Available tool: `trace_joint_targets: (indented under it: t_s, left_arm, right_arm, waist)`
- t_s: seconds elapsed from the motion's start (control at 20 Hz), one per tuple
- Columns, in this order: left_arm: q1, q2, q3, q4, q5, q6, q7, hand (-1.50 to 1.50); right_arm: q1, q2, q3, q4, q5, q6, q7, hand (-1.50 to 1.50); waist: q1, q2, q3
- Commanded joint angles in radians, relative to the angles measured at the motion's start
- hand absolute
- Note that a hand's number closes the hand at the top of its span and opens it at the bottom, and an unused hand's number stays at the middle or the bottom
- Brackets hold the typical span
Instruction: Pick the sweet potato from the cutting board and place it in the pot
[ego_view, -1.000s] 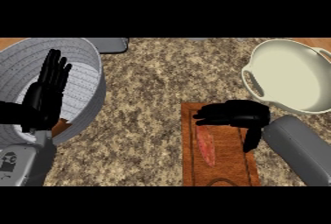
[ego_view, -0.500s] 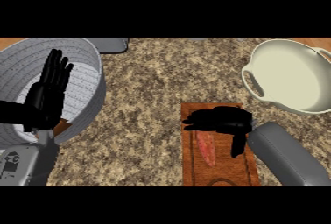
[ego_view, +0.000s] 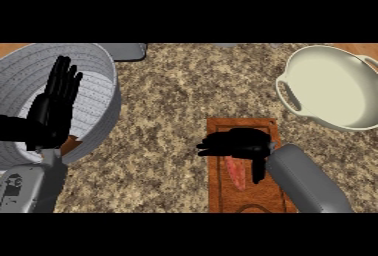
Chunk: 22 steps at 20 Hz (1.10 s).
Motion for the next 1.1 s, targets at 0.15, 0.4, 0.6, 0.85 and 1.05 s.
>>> trace_joint_targets:
  t_s: [0.15, 0.4, 0.6, 0.85, 1.05]
  left_arm:
    - [0.024, -0.029, -0.020, -0.051, -0.039, 0.018, 0.029, 0.00]
    - [0.004, -0.001, 0.028, -0.014, -0.004, -0.023, 0.010, 0.00]
    - [0.002, -0.007, 0.037, 0.004, 0.002, -0.034, -0.003, 0.00]
    - [0.013, -0.024, 0.027, 0.007, -0.016, -0.028, -0.011, 0.00]
    - [-0.013, -0.016, 0.030, -0.012, -0.011, -0.023, 0.005, 0.00]
  right_arm:
    - [-0.015, 0.067, -0.004, 0.089, 0.069, -0.041, -0.104, 1.50]
    - [0.068, 0.067, 0.030, 0.049, 0.098, -0.163, -0.187, 1.50]
    - [0.038, 0.084, 0.011, 0.059, 0.108, -0.159, -0.196, 1.50]
    - [0.099, 0.069, -0.034, -0.100, 0.094, -0.139, -0.111, 1.50]
    - [-0.011, 0.115, -0.256, 0.000, 0.068, -0.174, 0.237, 1.50]
  waist:
    - [0.004, 0.003, 0.003]
    - [0.000, 0.004, 0.003]
    - [0.004, 0.004, 0.003]
    - [-0.006, 0.001, 0.003]
    - [0.004, 0.007, 0.003]
